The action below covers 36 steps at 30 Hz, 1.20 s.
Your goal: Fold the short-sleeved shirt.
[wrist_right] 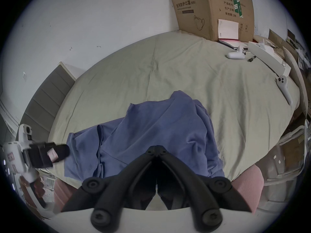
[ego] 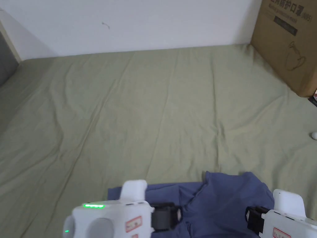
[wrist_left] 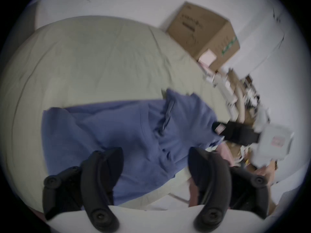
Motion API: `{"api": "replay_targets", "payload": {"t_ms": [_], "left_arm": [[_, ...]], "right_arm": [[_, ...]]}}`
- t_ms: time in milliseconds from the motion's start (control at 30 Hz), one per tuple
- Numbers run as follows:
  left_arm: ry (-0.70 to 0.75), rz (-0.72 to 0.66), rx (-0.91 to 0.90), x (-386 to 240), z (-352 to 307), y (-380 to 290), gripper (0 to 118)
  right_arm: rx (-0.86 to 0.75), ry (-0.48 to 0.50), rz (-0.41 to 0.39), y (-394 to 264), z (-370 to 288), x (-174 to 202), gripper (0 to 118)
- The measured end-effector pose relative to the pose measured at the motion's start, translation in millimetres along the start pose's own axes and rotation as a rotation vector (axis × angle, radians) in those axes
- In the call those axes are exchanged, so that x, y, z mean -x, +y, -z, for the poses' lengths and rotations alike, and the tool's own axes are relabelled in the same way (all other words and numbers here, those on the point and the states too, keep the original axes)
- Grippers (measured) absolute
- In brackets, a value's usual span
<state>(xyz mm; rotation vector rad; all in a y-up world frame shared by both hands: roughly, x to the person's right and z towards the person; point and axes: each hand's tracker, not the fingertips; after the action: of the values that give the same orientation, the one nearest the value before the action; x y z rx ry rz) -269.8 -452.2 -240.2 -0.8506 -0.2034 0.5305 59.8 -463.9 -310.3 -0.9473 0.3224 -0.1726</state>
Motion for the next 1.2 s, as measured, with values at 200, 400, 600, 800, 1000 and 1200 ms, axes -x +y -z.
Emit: {"api": "replay_targets", "payload": {"t_ms": [200, 400, 600, 800, 1000, 1200], "left_arm": [[0.129, -0.015, -0.050, 19, -13, 6, 0], [0.091, -0.022, 0.098, 12, 34, -16, 0], [0.038, 0.016, 0.229, -18, 70, -50, 0], [-0.038, -0.009, 0.208, -25, 59, -39, 0], [-0.081, -0.009, 0.104, -4, 14, -20, 0], [-0.044, -0.165, -0.050, 76, -56, -10, 0]], "right_arm": [[-0.008, 0.019, -0.004, -1, 1, 5, 0], [-0.003, 0.032, -0.004, -4, 4, 8, 0], [-0.002, 0.027, -0.015, -6, 2, 6, 0], [0.001, 0.024, -0.022, 0, 2, 6, 0], [-0.009, 0.026, -0.041, 4, -1, 12, 0], [0.006, 0.036, -0.074, 5, 4, 25, 0]]}}
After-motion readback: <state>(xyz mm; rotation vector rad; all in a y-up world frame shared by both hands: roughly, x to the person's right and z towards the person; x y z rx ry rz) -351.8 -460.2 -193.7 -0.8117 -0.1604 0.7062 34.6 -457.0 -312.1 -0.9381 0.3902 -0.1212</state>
